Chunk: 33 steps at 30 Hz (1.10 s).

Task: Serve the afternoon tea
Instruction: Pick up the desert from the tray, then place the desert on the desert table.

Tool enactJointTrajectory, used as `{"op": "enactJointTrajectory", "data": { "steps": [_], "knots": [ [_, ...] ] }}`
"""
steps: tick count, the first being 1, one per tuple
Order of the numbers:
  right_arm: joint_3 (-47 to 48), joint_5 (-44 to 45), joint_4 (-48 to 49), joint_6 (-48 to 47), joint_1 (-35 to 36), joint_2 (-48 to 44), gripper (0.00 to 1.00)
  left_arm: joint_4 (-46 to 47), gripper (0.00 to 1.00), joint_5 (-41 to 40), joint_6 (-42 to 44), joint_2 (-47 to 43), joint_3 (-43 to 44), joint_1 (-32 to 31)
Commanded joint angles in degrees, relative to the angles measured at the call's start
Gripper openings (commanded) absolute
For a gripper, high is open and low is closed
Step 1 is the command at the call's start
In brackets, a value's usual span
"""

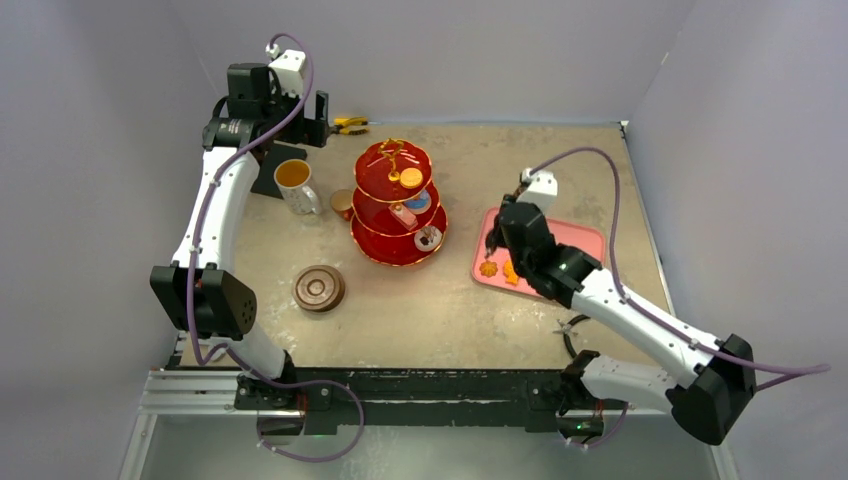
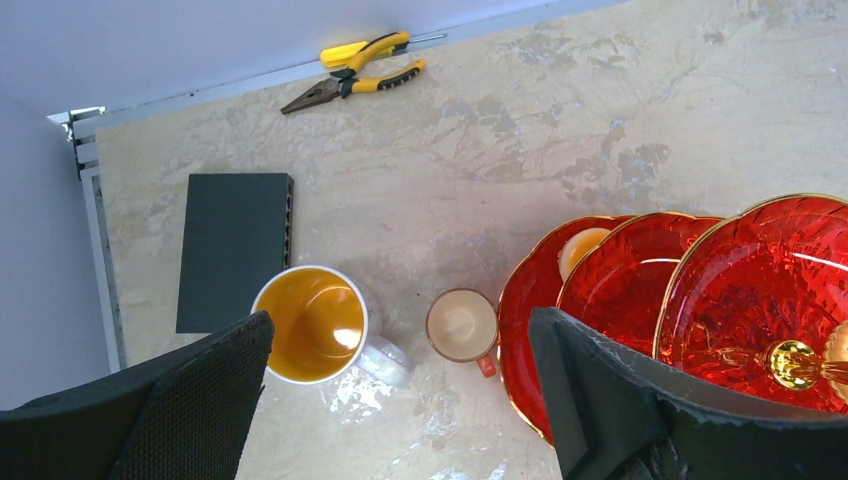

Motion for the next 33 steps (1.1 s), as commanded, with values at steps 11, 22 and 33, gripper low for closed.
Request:
{"op": "enactJointTrajectory", "data": {
  "steps": [11,22,33],
  "knots": [
    [40.8,-5.7,14.7,-17.4,-0.2,14.4,0.0,-0.5,0.99,1.5,0.0,-1.8,1.5,0.4],
    [48.0,-10.8,24.8,-20.4,-0.3,28.1,0.0,0.4,0.99,1.9,-0.3,-2.7,0.1,0.4],
    [49.0,-13.8,26.3,-20.1,-0.3,33.2,0.12,0.6,0.99,1.7,-0.3,-2.9,0.3,0.4]
  ]
}}
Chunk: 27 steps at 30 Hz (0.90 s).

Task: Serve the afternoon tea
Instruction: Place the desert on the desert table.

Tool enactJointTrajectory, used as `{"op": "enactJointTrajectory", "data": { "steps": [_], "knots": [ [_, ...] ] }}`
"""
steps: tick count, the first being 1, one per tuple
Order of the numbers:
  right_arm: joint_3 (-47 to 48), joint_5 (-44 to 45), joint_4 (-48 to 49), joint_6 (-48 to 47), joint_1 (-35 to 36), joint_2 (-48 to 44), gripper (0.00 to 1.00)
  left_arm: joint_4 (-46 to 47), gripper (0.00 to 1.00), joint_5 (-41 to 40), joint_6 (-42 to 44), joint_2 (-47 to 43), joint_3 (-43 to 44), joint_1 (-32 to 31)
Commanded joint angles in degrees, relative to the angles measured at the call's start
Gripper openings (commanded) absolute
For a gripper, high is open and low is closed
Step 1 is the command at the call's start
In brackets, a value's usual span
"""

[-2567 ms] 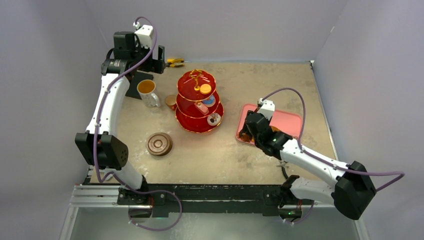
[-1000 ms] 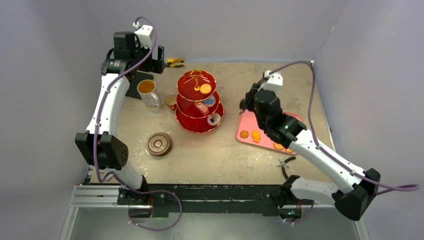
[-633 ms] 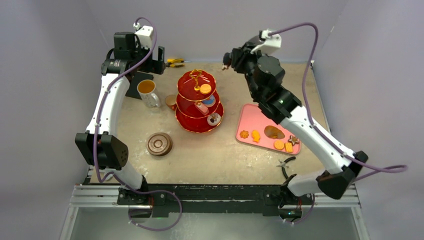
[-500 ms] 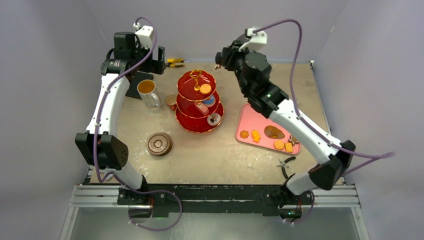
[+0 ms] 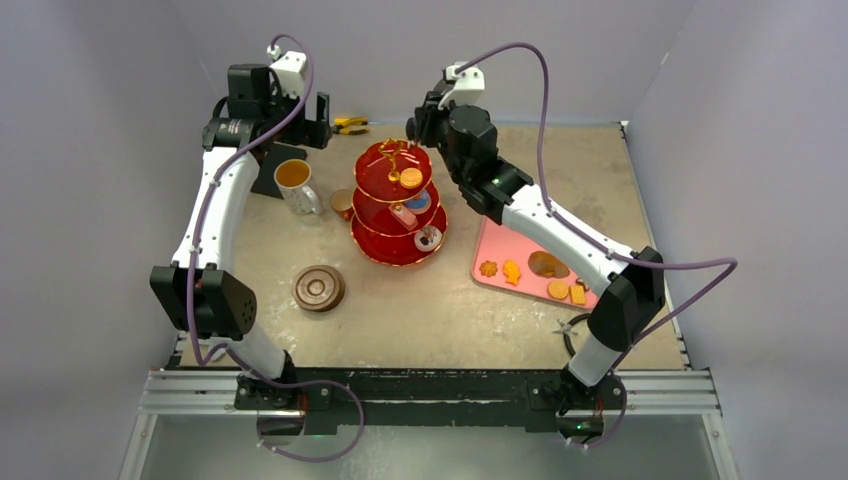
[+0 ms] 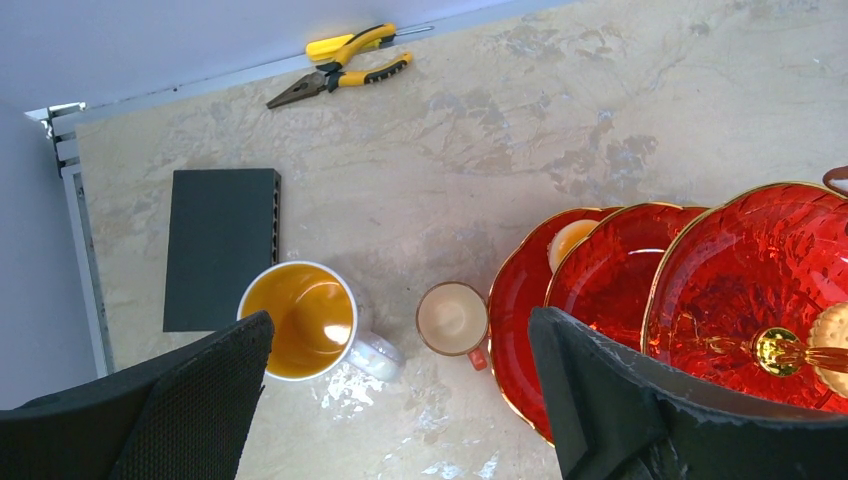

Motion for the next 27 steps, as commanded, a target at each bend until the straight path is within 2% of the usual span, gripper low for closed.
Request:
{"op": "enactJointTrajectory", "data": {
  "steps": [1,9,19,27],
  "knots": [
    [3.1,-1.7,4.6,-0.9,-0.3,-0.6,0.18,1.4,0.99,0.4,-0.2,-2.8,0.4,0.4],
    [2.2,-2.6,4.2,-0.6,-0.5,-1.2,0.36,1.3,0.99,-0.1,0.0,-2.6,0.9,0.3],
    [1.7,-3.9,3.2,0.8,-1.1,-1.9,0.44,1.4,0.99,-0.9,0.2,-2.8,0.9,0.4],
    [1.0,-3.0,2.3,2.1,-2.2,-3.7,0.37,1.3,0.99,-1.1,0.3,-2.8,1.0,0.4]
  ]
}}
